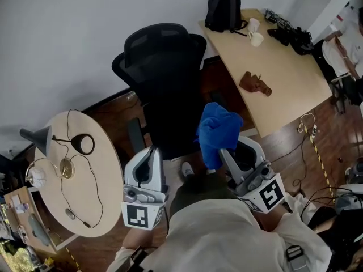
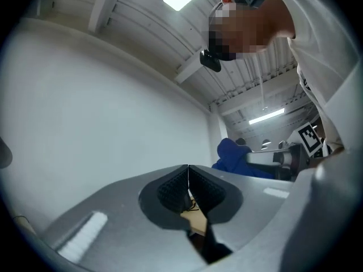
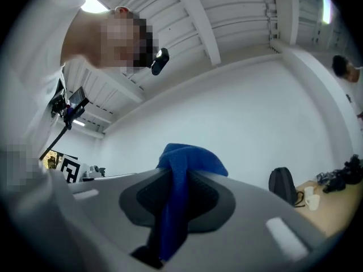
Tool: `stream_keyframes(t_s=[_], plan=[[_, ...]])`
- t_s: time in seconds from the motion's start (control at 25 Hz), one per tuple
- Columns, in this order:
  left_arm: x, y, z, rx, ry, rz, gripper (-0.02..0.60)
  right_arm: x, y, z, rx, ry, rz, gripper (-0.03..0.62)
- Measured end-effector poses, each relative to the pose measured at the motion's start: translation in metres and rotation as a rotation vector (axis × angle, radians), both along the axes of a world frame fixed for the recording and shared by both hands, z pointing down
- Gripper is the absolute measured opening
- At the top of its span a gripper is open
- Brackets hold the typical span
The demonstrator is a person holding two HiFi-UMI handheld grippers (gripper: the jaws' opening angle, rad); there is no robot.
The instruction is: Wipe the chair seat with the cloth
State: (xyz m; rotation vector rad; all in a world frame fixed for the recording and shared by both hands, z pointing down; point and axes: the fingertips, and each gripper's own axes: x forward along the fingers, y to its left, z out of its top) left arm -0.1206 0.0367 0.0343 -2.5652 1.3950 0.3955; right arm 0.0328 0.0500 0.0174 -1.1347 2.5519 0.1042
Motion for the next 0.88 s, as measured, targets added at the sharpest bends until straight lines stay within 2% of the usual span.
stream_keyframes(t_s=[0.16,0.28,0.44,0.56,0.64,0.72,0.88], plan=[[0.0,-0.05,0.051,0.018,-0.027,-0.007,0.055,0.0,-0.062,0.052,-0.028,-0.004,-0.009,0.072],[-0.005,-0.079,0.12,0.046,-0.058,-0.027,0.055,-0.011,-0.106,0.127,-0.065,0.011,-0.035,0.072],[-0.017,-0.069,0.287,-0.027,-0.016,-0.137,0.054,-0.034,-0.131,0.3,-0.168,0.079,-0.115,0.072],[-0.017,-0.064,0.385,-0.057,0.006,-0.163,0.055,-0.042,-0.159,0.426,-0.25,0.098,-0.116,0.072],[-0.021,-0.06,0.431,-0.069,0.028,-0.166,0.055,-0.054,-0.186,0.505,-0.303,0.124,-0.094,0.072],[-0.027,-0.05,0.468,-0.095,0.04,-0.168,0.055,-0.079,-0.215,0.586,-0.394,0.161,-0.078,0.072],[-0.039,-0.033,0.5,-0.11,0.036,-0.183,0.055,-0.163,-0.263,0.747,-0.591,0.216,-0.116,0.071]])
